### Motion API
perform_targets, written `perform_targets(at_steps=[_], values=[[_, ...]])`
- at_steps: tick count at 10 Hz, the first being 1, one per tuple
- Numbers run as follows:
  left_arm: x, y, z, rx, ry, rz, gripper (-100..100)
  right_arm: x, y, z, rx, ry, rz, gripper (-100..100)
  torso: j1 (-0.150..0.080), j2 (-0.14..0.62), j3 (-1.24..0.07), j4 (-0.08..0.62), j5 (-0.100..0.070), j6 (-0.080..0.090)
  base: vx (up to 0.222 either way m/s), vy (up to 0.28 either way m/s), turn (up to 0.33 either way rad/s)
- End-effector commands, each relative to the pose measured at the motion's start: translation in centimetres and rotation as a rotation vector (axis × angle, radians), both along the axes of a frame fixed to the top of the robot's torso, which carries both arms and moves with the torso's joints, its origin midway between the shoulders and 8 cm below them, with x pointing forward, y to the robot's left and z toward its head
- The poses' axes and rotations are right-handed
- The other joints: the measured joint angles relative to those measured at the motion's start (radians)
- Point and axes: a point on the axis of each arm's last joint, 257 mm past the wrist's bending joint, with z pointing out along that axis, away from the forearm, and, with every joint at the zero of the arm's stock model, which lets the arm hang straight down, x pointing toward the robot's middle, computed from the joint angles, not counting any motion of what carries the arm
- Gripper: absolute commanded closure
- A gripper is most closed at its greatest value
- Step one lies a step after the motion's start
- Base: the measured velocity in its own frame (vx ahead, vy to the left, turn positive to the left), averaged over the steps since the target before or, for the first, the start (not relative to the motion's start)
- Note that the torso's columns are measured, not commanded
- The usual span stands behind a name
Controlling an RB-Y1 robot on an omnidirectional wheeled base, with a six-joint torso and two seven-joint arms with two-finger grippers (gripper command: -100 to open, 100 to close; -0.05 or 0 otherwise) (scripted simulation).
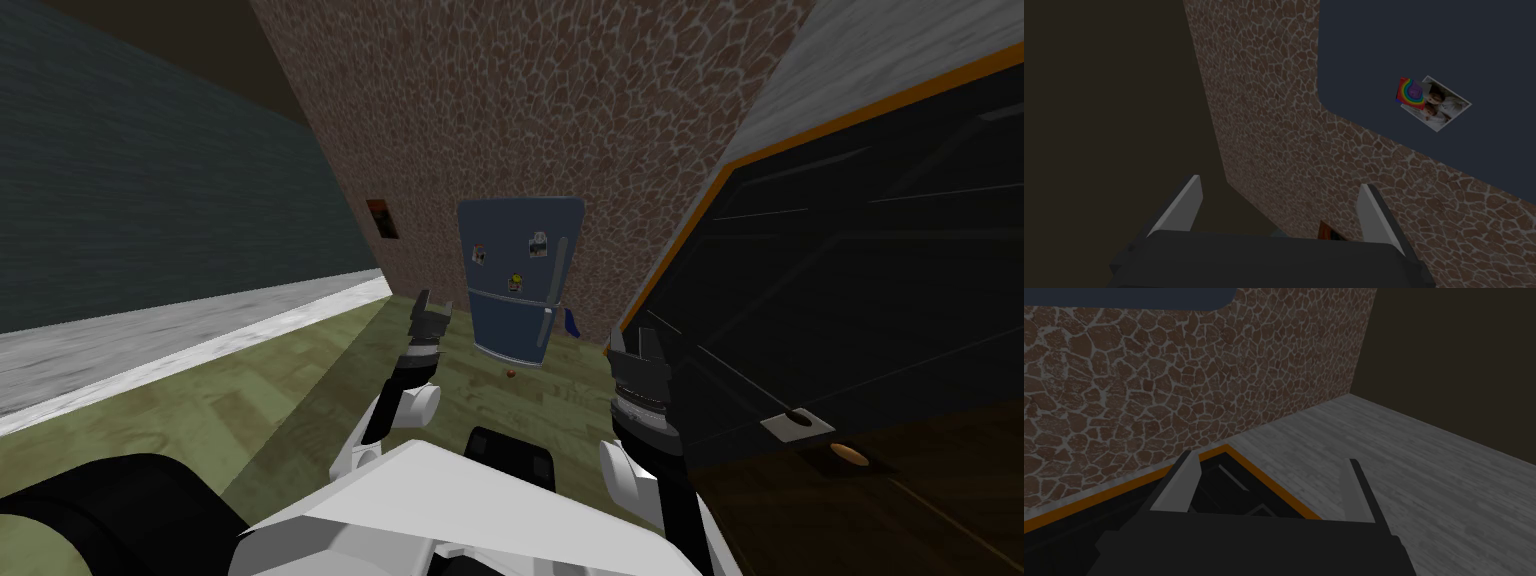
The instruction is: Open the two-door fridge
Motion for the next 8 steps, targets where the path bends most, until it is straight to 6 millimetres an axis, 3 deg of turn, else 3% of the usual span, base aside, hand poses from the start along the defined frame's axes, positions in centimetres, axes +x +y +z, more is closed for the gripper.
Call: perform_targets(at_steps=[1,8], values=[[0.0,0.0,0.0,0.0,0.0,0.0,0,0.0,0.0,0.0,0.0,0.0,0.0,0,0.0,0.04,-0.082,0.041,0.0,0.0,0.0,0.0,0.0],[-0.01,0.0,0.02,0.0,0.0,0.0,0,-0.01,0.0,0.02,0.0,0.0,0.0,0,0.0,0.544,-1.087,0.544,0.0,0.0,0.0,0.0,0.0]])
